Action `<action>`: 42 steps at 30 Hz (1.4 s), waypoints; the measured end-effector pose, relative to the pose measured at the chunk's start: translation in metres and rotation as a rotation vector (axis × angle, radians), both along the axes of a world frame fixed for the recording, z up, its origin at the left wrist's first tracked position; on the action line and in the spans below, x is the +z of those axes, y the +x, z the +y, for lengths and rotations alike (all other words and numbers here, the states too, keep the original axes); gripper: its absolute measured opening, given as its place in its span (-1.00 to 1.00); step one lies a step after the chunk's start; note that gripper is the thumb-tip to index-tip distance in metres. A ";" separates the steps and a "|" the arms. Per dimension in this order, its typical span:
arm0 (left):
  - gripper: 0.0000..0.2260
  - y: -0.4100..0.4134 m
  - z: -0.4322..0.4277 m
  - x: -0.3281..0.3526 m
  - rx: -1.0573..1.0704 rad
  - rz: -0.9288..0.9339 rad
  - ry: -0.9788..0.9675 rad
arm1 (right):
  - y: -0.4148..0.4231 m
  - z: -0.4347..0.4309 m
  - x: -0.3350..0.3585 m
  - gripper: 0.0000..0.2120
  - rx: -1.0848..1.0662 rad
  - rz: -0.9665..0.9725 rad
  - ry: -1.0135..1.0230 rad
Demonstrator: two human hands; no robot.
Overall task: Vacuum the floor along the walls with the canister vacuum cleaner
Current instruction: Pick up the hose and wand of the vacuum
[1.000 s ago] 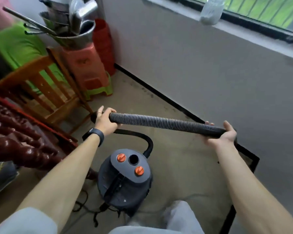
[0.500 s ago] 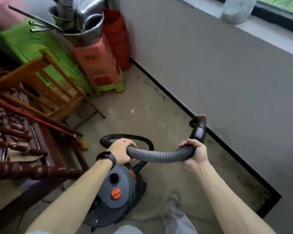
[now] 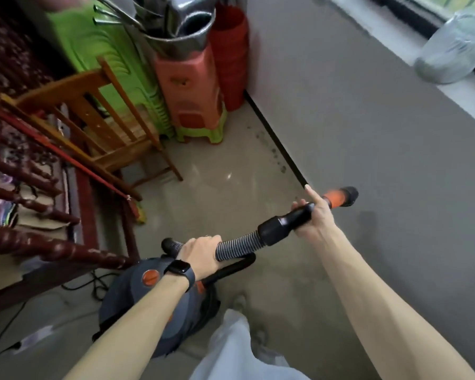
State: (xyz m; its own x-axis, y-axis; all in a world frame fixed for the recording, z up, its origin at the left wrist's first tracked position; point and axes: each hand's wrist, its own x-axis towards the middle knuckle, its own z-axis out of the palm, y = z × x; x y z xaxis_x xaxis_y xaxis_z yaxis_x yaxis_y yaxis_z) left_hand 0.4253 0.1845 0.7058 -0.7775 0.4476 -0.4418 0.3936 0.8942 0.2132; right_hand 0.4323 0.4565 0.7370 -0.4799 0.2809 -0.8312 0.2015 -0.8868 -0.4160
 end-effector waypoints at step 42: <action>-0.38 -0.077 0.029 -0.072 0.780 -0.530 0.163 | -0.169 -0.046 -0.070 -0.85 0.990 0.142 0.196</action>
State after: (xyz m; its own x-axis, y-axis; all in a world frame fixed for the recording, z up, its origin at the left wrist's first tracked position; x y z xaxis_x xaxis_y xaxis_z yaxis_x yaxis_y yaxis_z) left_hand 0.3481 0.2135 0.6341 -0.5998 -0.0253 -0.7998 -0.4841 0.8073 0.3375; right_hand 0.2633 0.4103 0.6669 -0.6610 -0.1707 -0.7307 0.7453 -0.2621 -0.6130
